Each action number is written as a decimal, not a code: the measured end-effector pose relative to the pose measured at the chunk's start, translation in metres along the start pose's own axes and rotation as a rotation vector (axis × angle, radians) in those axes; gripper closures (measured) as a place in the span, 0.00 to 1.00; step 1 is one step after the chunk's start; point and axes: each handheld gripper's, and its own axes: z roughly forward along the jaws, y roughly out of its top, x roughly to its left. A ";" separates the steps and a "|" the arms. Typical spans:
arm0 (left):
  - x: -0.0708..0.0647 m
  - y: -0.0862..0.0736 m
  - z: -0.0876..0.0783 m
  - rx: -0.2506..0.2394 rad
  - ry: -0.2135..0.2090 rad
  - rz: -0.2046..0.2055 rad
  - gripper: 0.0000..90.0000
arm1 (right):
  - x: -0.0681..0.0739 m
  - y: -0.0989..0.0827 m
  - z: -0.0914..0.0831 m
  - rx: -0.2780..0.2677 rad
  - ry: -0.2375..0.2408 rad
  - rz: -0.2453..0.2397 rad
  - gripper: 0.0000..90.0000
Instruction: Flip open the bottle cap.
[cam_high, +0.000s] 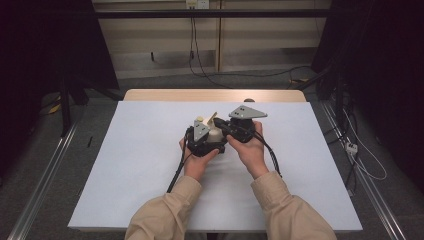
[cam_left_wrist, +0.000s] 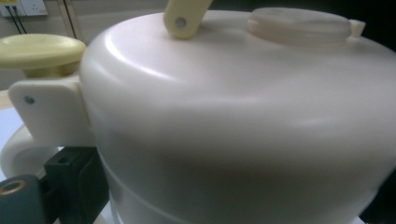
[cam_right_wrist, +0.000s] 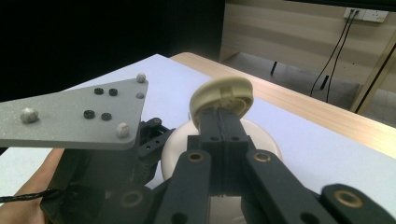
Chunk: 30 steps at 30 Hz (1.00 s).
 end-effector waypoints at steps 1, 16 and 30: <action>0.000 0.000 0.000 0.000 -0.001 0.000 0.06 | 0.000 0.000 0.000 0.001 -0.002 -0.001 1.00; 0.000 0.000 0.000 -0.002 -0.001 -0.004 0.06 | -0.002 0.004 0.002 -0.001 -0.004 -0.006 1.00; 0.000 0.000 0.000 -0.002 -0.001 -0.005 0.06 | -0.004 0.005 0.005 -0.005 0.005 -0.003 1.00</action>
